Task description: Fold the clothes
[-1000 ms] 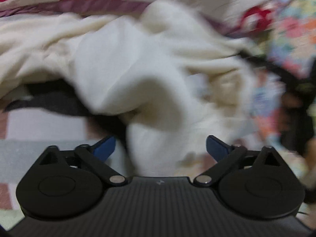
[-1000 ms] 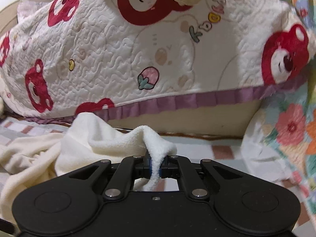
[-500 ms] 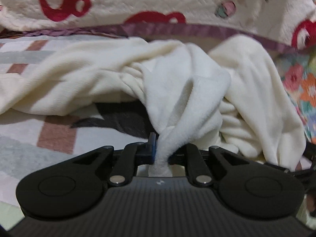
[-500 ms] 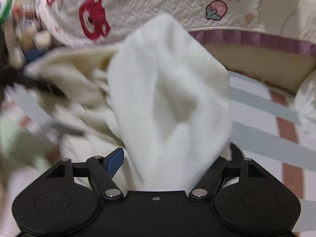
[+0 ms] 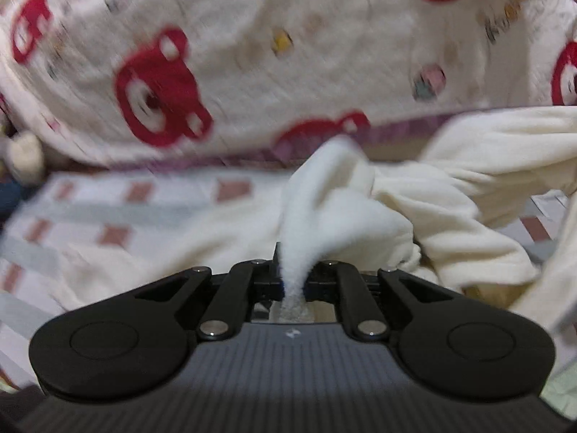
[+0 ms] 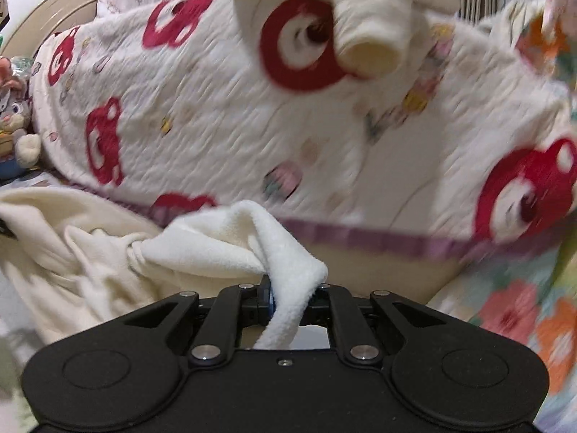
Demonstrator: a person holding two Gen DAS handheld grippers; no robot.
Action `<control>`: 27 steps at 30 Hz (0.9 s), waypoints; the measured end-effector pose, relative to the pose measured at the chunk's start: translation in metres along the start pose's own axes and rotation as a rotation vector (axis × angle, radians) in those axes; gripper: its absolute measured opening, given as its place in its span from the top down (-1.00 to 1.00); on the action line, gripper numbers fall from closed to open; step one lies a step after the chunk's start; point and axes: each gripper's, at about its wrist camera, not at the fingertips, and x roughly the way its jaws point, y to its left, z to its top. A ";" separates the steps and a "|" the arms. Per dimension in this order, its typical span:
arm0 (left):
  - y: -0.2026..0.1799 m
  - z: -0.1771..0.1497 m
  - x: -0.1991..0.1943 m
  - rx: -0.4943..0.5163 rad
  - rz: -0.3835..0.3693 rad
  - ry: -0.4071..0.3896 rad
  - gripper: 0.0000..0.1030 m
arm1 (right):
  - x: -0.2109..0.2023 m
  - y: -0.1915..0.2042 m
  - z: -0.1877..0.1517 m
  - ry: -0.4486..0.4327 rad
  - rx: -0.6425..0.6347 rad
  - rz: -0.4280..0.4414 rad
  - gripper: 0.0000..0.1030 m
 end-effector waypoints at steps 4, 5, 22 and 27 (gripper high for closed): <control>0.019 0.018 -0.030 -0.002 0.046 -0.036 0.86 | -0.010 -0.023 0.018 -0.044 -0.033 -0.049 0.80; 0.021 0.021 -0.037 0.009 0.056 -0.045 0.86 | -0.014 -0.030 0.021 -0.056 -0.039 -0.065 0.80; 0.012 -0.055 -0.008 -0.090 -0.109 0.165 0.85 | 0.040 -0.078 -0.100 0.291 0.147 -0.254 -0.04; 0.015 -0.058 -0.001 -0.097 -0.074 0.171 0.85 | 0.006 -0.009 -0.129 0.255 0.266 0.132 -0.13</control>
